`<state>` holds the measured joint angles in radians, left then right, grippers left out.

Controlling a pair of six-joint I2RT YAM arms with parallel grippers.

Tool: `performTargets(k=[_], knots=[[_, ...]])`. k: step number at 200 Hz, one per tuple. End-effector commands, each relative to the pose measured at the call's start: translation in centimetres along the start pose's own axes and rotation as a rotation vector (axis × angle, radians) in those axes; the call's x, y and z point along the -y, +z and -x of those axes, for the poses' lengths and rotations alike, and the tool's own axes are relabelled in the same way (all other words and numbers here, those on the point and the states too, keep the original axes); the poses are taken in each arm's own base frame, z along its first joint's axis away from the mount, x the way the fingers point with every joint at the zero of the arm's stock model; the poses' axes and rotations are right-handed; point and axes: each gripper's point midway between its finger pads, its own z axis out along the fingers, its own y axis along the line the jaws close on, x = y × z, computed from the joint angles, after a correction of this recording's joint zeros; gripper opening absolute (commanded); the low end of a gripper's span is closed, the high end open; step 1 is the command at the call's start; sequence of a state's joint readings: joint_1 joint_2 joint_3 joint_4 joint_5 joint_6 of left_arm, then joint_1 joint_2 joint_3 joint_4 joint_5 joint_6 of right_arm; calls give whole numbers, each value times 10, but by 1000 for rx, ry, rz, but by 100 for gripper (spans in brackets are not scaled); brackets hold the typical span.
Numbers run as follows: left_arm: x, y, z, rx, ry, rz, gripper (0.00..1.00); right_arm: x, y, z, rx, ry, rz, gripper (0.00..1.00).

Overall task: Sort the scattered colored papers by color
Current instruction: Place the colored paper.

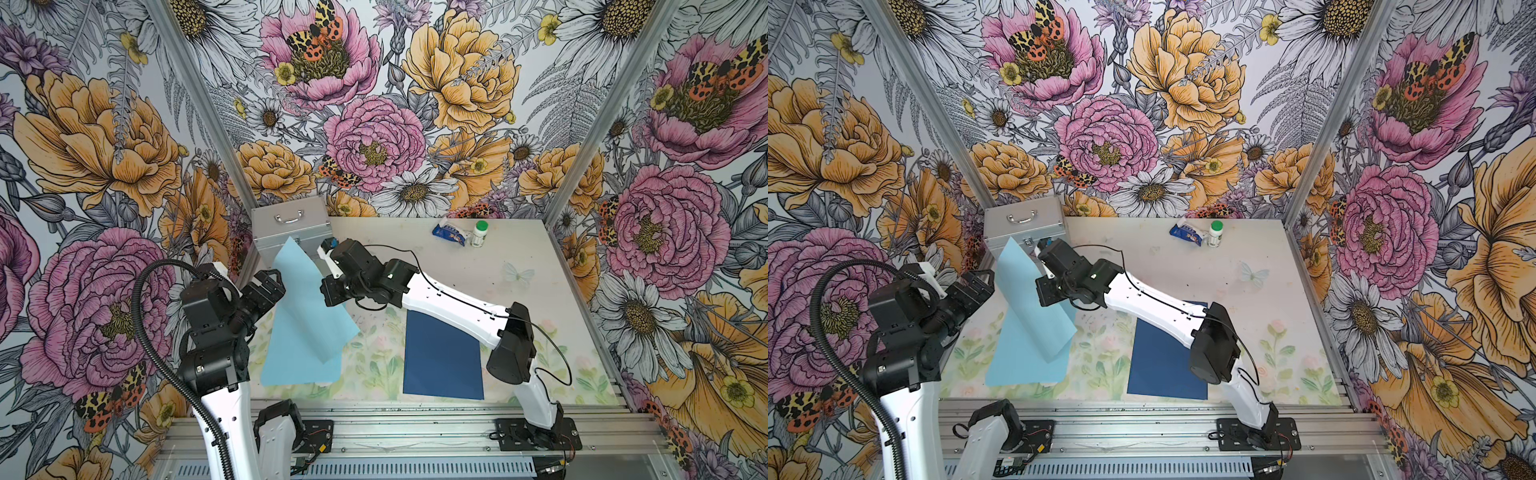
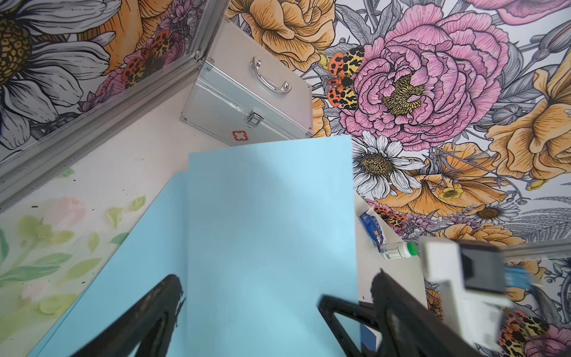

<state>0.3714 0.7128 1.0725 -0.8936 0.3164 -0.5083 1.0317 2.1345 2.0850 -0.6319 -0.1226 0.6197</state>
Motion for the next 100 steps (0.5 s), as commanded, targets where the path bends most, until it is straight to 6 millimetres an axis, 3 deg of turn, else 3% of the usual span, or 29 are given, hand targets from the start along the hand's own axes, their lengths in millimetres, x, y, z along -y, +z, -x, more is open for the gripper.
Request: performTargets(k=[1, 54, 100], knots=[[-3, 5, -6, -30, -37, -7, 98, 12, 37, -11, 40, 306, 111, 0], [-18, 28, -29, -97, -107, -8, 98, 57, 88, -47, 73, 631, 142, 0], [-33, 44, -42, -122, -151, 23, 98, 57, 118, -58, 140, 726, 187, 0]])
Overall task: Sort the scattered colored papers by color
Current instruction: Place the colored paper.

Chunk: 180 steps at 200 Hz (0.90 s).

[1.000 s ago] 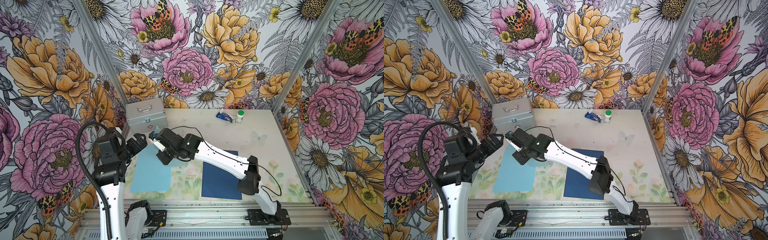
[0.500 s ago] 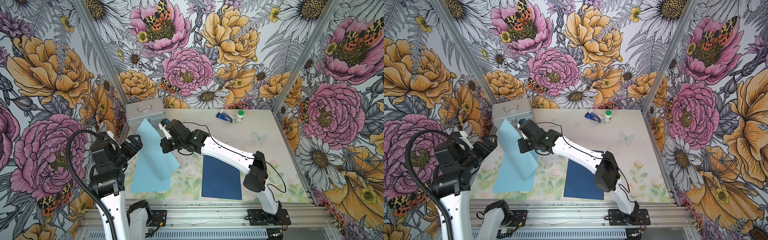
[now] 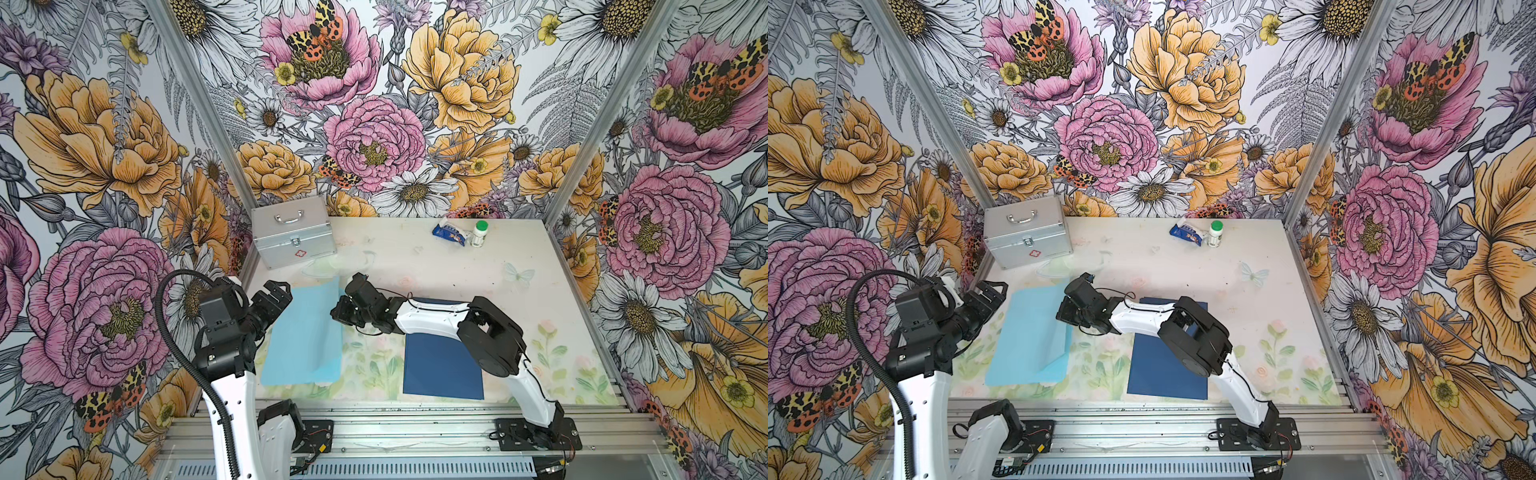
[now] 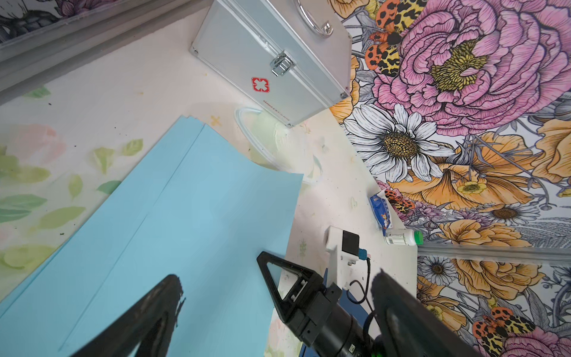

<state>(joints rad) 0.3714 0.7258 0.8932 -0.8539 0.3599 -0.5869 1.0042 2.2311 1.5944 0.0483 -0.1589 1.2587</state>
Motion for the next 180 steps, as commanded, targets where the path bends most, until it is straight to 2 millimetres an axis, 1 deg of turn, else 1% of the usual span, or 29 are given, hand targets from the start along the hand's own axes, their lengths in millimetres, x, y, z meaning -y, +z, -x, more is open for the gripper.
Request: performTargets(k=[1, 20, 48, 74, 80, 103, 114, 149, 180], knots=[[2, 7, 3, 17, -21, -27, 98, -17, 19, 1, 51, 87, 124, 0], [-3, 17, -5, -9, -18, -6, 98, -13, 27, -7, 37, 112, 125, 0], [-11, 33, -17, -33, -19, 29, 98, 0, 30, -15, 31, 131, 95, 0], [-20, 51, -28, -52, -39, 47, 98, 9, 34, -22, 14, 158, 86, 0], [-21, 56, -31, -60, -40, 49, 98, 13, 34, -24, 15, 168, 76, 0], [-28, 71, -40, -73, -39, 88, 98, 26, 23, -17, 71, 184, 51, 0], [-31, 79, -44, -78, -38, 102, 98, 27, 18, -14, 89, 183, 45, 0], [-41, 103, -54, -95, -52, 141, 98, 32, 21, -17, 81, 194, 40, 0], [-44, 116, -58, -100, -41, 167, 98, 37, 21, -17, 85, 212, 35, 0]])
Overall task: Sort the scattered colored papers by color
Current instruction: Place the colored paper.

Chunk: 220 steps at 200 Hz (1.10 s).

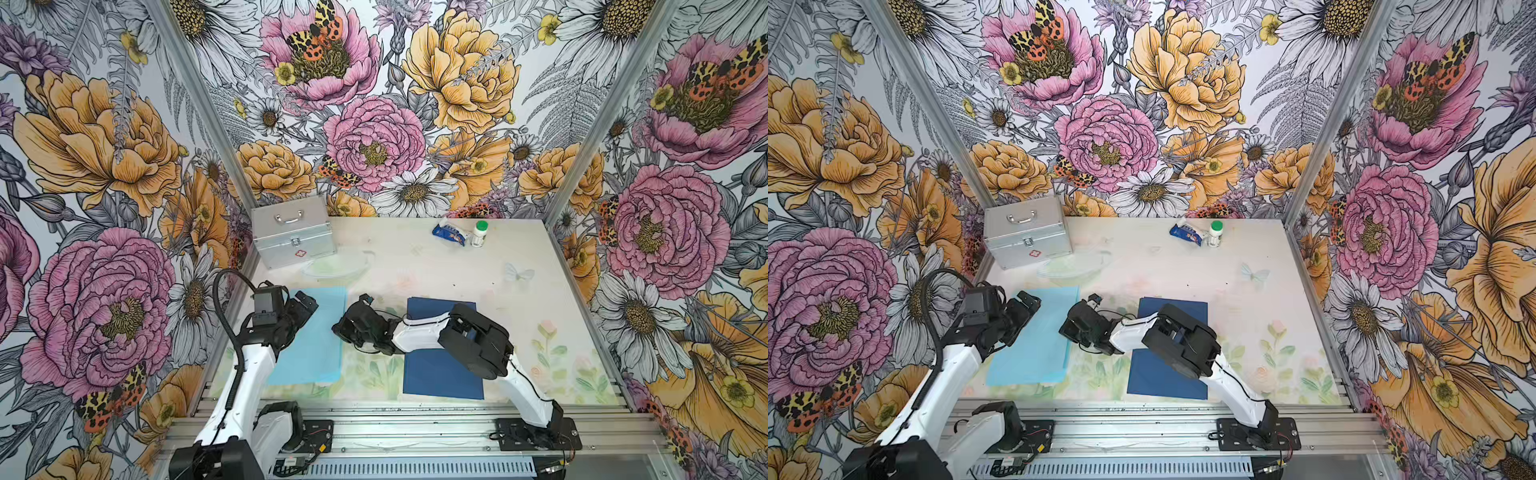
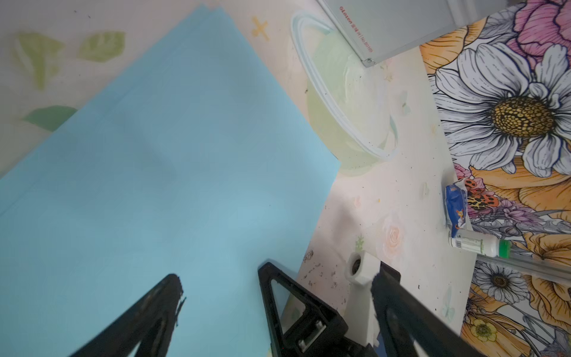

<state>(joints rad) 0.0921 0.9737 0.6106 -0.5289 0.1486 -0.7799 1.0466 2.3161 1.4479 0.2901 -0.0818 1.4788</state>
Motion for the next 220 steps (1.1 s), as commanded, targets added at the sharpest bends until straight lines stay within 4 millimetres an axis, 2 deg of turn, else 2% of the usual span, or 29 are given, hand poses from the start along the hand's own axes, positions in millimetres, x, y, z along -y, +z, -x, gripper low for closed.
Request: performTargets(k=[1, 67, 133, 168, 183, 198, 220], knots=[[8, 7, 12, 72, 7, -10, 98, -16, -8, 10, 40, 18, 42, 0], [-4, 50, -8, 12, 31, 69, 98, -11, -7, 7, 28, 21, 33, 0], [-21, 76, -27, -55, 26, 121, 98, -12, -12, 2, 23, 21, 18, 0], [-27, 82, -33, -76, 19, 130, 98, -22, -21, 2, 25, 4, 28, 0], [-27, 82, -33, -76, 19, 129, 98, -33, -28, 2, 27, -35, 47, 18], [-27, 81, -33, -74, 19, 126, 98, -46, -45, 8, 69, -79, 45, 36], [-25, 77, -32, -72, 14, 113, 98, -54, -77, 22, 142, -119, 7, 51]])
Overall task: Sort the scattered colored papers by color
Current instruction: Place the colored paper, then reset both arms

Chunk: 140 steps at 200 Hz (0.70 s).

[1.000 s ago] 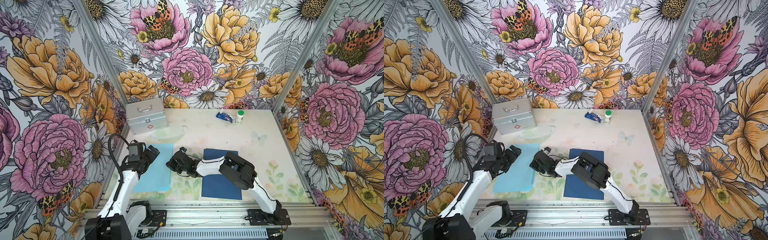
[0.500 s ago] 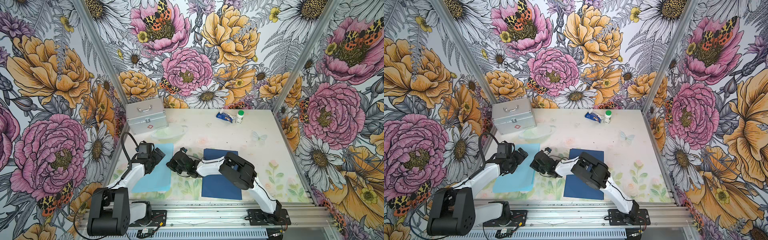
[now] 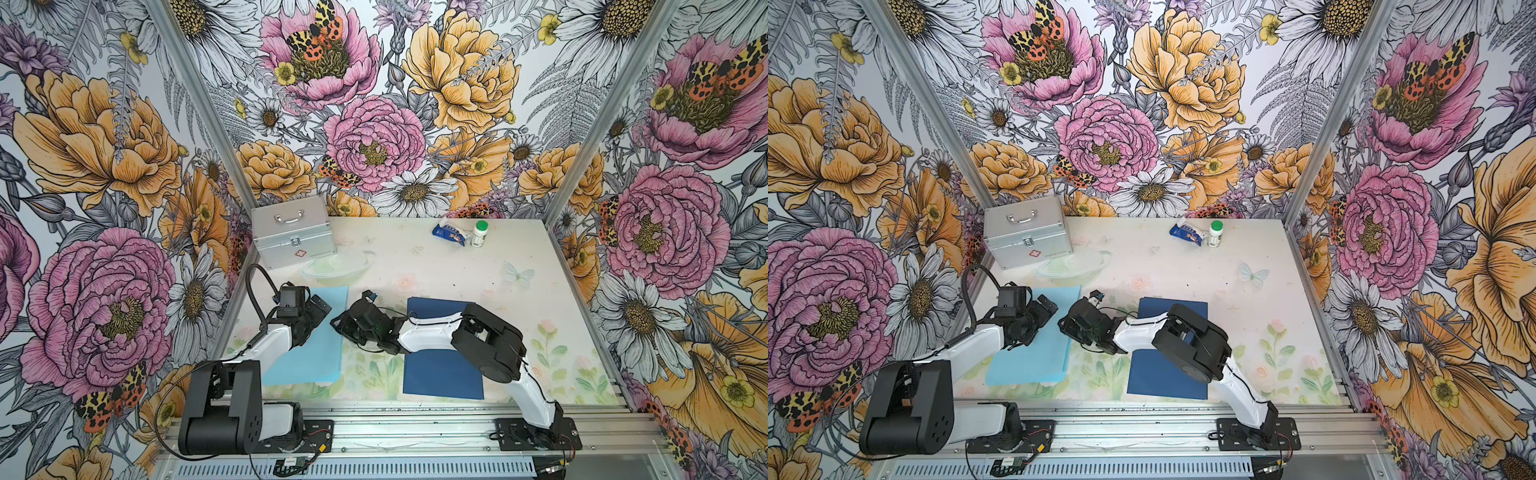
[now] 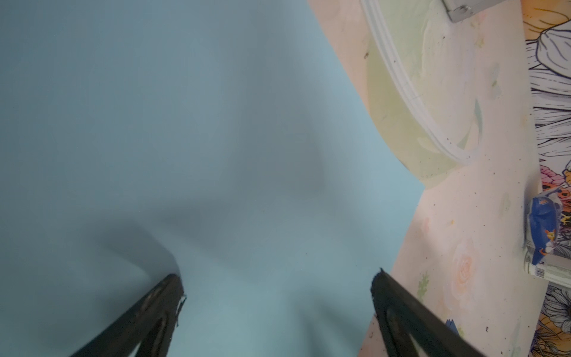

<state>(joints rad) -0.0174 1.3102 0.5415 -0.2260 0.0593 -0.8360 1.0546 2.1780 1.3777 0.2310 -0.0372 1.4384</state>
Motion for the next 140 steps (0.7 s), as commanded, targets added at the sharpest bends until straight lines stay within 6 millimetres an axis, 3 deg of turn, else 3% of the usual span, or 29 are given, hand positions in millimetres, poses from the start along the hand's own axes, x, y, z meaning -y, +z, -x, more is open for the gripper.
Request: performTargets(k=[1, 16, 35, 72, 107, 130, 140], knots=[[-8, 2, -9, -21, -7, 11, 98, -31, -42, 22, 106, -75, 3, 51], [-4, -3, -8, -16, -11, -6, 98, -27, -61, 35, 142, -83, -42, 59], [5, -12, -3, 1, -1, -30, 98, -11, -84, 52, 167, -93, -93, 62], [49, -55, 30, 100, 95, -113, 98, 26, -152, 120, 211, -245, -215, 77], [95, -95, 75, 222, 240, -142, 98, 61, -251, 196, 317, -445, -475, 86], [118, -104, 98, 280, 356, -137, 98, 83, -322, 237, 526, -557, -715, 93], [129, -106, 106, 298, 425, -137, 98, 94, -344, 249, 574, -612, -820, 94]])
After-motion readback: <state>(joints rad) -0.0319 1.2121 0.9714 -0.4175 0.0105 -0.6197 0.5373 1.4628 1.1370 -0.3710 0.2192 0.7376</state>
